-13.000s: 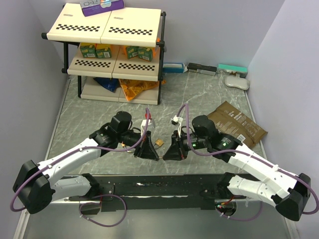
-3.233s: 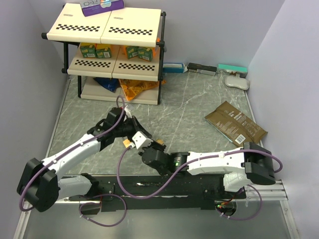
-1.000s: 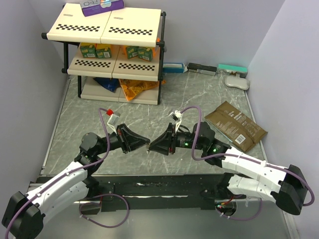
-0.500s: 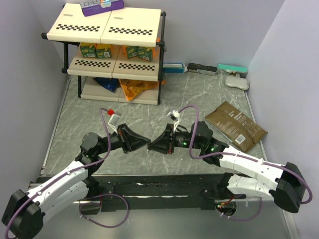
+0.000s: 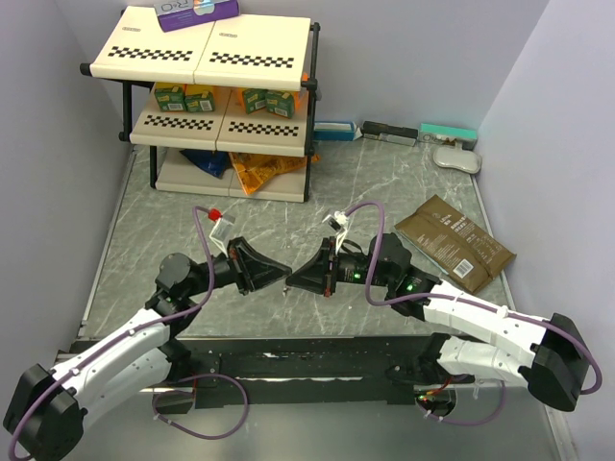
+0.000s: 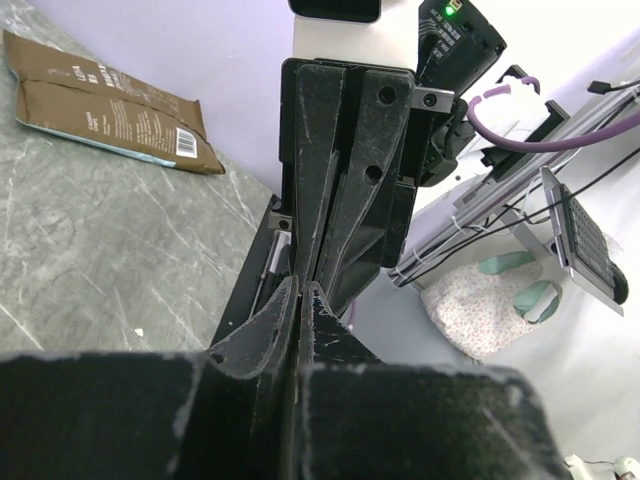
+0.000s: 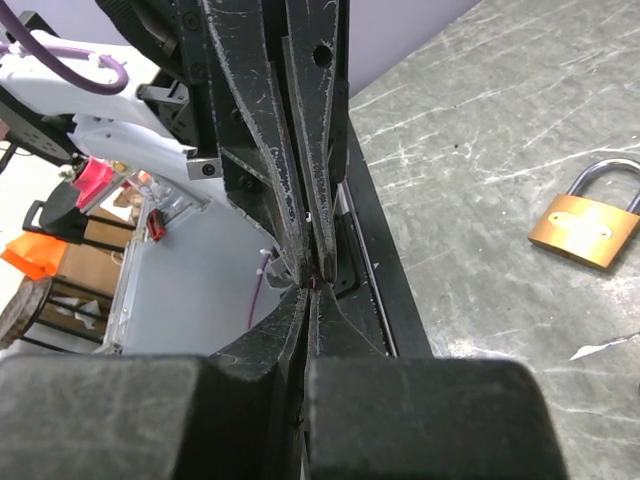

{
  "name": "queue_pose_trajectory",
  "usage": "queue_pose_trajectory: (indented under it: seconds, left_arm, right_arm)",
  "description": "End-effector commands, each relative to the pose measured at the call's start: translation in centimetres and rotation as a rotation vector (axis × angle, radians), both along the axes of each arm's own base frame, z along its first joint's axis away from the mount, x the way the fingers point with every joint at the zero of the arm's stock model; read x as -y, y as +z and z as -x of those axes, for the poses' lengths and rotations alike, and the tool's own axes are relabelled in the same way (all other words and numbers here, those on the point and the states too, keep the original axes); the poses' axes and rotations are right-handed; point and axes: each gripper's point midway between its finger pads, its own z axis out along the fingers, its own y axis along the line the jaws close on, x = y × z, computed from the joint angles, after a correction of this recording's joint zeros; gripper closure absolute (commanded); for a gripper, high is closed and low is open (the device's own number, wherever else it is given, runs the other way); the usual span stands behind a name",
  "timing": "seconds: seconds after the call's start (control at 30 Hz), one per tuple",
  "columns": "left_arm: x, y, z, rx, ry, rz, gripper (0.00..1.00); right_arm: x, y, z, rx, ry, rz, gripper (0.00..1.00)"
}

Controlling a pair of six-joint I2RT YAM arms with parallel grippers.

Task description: Unlock with the key

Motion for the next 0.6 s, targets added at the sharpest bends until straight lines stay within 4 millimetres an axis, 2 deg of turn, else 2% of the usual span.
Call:
queue_pose_trajectory:
  seconds: [0.0, 0.03, 0.07, 0.1, 0.2, 0.33, 0.37, 0.43, 0.47, 0.5, 0.57]
  left_arm:
    - [-0.1, 2.2, -0.4, 0.076, 0.041, 0.011, 0.47]
    - [-0.2, 2.0, -0.6, 0.061, 0.053, 0.002, 0.29]
    - [-0.3, 2.3, -0.9, 0.062, 0.074, 0.007, 0.17]
    - [-0.4, 2.2, -1.2, 0.056, 0.091, 0.005, 0.01]
    - [-0.9, 1.9, -2.5, 0.019, 0.173, -0.014, 0.01]
    - [-2.3, -0.1, -5.1, -0.101, 0.355, -0.081, 0.01]
    - [-3.6, -2.3, -6.8, -0.195, 0.481, -0.147, 0.01]
    - [-5.8, -5.0, -8.7, -0.322, 0.651, -0.213, 0.01]
    - [-7.2, -8.2, -8.6, -0.427, 0.723, -0.319, 0.01]
    - [-9.1, -9.5, -9.6, -0.494, 0.852, -0.333, 0.01]
    - [-10.8, -12.4, -9.7, -0.578, 0.93, -0.404, 0.0]
  right_arm:
    - [0.1, 3.3, -0.3, 0.06, -0.024, -0.087, 1.0]
    - [0.2, 2.9, -0.4, 0.054, -0.032, -0.078, 1.0]
    - [0.4, 2.9, -0.4, 0.057, -0.041, -0.08, 1.0]
    - [0.5, 2.9, -0.7, 0.057, -0.062, -0.081, 1.0]
    - [1.1, 2.4, -1.3, 0.048, -0.105, -0.067, 1.0]
    - [2.5, 1.6, -2.0, 0.038, -0.171, -0.048, 1.0]
    - [2.9, 1.3, -2.2, 0.031, -0.188, -0.037, 1.0]
    - [3.8, 1.0, -2.7, 0.028, -0.228, -0.034, 1.0]
    - [4.2, 0.9, -2.8, 0.03, -0.242, -0.032, 1.0]
    - [4.5, 0.6, -2.8, 0.025, -0.251, -0.021, 1.0]
    - [5.2, 0.6, -2.9, 0.035, -0.278, -0.019, 1.0]
